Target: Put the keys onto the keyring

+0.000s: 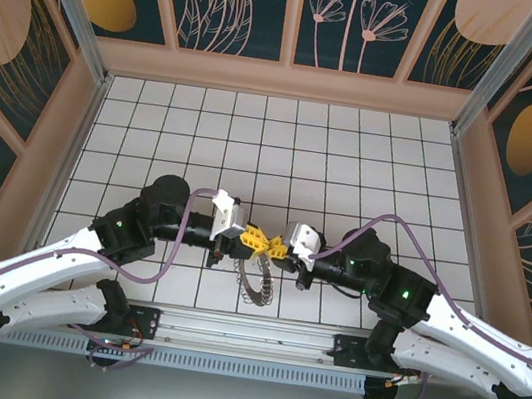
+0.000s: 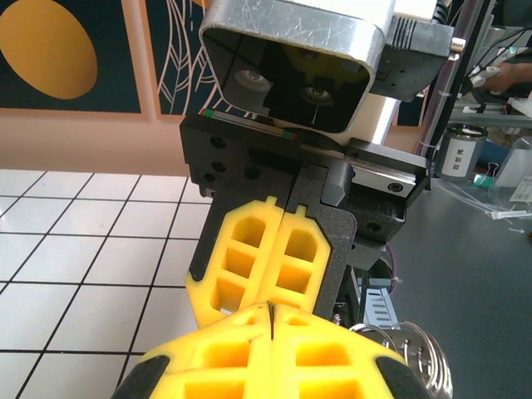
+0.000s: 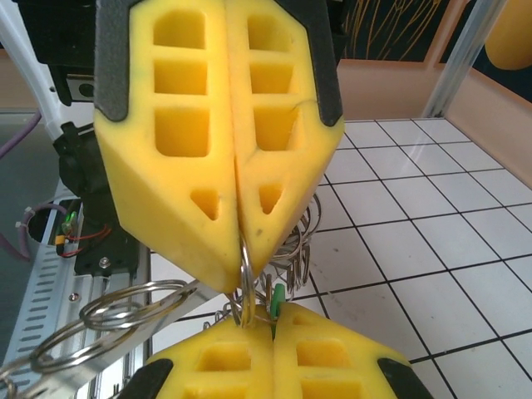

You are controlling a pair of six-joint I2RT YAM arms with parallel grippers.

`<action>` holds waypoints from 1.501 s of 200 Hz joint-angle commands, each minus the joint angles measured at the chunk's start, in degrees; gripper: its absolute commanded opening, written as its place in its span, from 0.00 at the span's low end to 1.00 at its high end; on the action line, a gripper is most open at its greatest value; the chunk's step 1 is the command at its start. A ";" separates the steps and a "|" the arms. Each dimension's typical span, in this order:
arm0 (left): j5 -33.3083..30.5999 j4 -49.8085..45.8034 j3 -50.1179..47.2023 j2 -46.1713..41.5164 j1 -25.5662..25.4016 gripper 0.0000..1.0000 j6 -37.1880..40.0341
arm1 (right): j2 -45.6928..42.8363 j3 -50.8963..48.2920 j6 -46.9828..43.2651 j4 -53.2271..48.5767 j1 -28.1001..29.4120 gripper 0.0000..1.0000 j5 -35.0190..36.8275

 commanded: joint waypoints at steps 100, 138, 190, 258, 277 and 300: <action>3.06 4.48 1.35 -1.05 0.11 0.00 -0.44 | -1.25 -0.32 0.20 1.59 0.27 0.00 -0.11; 2.26 2.69 1.61 -1.41 0.12 0.00 0.19 | -4.16 -0.48 1.00 0.51 0.22 0.00 2.85; 0.16 0.90 1.71 -2.11 0.08 0.00 1.17 | -6.77 -0.86 1.49 0.27 0.27 0.00 3.82; -4.01 -0.14 -0.40 -2.90 0.14 0.00 1.97 | -8.01 -0.35 1.24 -0.61 0.36 0.00 6.31; -5.59 -0.61 -0.81 -2.51 0.15 0.00 2.33 | -7.94 -0.06 1.30 -0.57 0.35 0.00 8.12; -7.61 0.28 -2.07 -1.76 0.07 0.00 2.12 | -7.70 0.02 1.39 -0.02 0.35 0.00 11.39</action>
